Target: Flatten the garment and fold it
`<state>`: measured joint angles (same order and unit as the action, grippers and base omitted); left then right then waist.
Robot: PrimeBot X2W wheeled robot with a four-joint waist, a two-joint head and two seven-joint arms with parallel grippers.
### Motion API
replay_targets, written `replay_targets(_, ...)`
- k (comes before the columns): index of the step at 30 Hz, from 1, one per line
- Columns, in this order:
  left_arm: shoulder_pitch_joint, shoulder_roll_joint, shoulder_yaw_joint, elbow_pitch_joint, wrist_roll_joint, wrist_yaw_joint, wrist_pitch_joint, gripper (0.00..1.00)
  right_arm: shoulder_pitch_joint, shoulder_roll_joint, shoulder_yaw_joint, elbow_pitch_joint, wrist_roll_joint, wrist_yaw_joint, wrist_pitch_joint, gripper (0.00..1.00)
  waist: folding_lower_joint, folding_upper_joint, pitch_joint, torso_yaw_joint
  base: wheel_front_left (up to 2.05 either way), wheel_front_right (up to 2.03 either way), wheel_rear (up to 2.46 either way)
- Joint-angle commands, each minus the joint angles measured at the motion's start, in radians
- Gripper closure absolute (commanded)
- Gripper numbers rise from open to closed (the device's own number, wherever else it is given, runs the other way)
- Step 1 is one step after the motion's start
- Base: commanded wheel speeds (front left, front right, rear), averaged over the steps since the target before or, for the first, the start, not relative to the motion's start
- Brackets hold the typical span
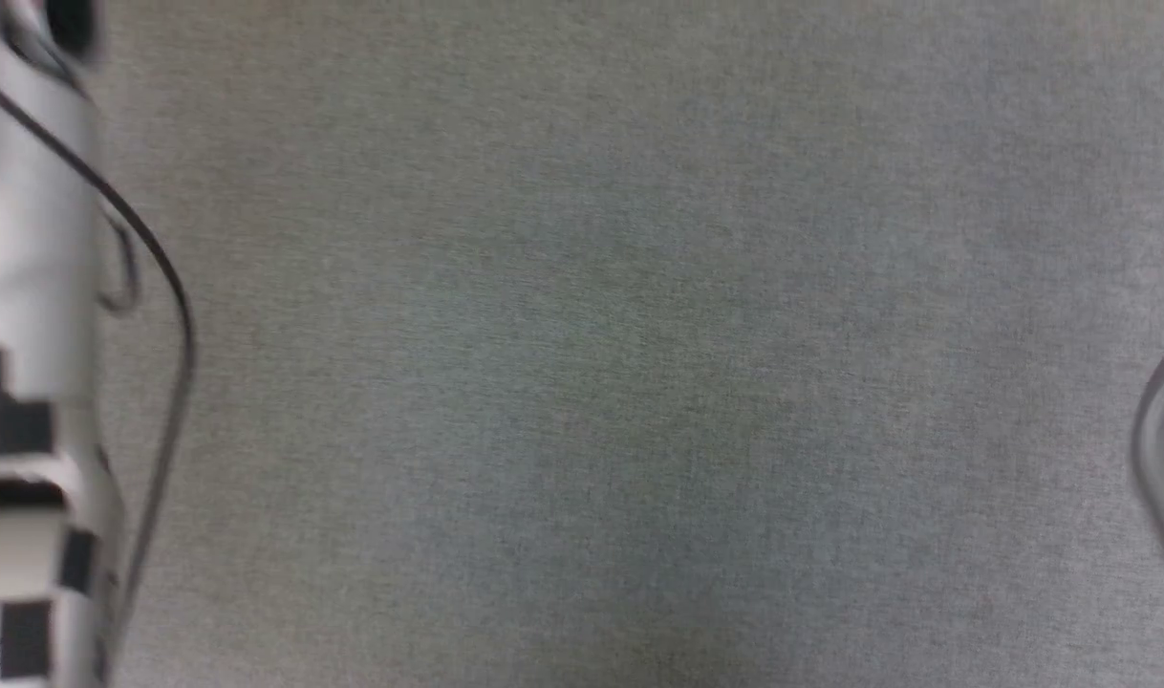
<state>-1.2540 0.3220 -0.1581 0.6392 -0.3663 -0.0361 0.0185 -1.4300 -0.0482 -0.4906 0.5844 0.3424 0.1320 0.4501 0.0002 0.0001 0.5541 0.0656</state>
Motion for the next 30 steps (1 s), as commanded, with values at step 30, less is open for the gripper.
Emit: replay_targets(30, 1.480, -0.056, 0.096, -0.809, -0.255, 0.295, 0.322, 1.00, 1.547, -0.002, 0.026, -0.769, 0.200, -0.001, 0.403, 1.00, -0.0002, -0.0001, -0.522, 0.012, 0.00, 0.00, 0.00)
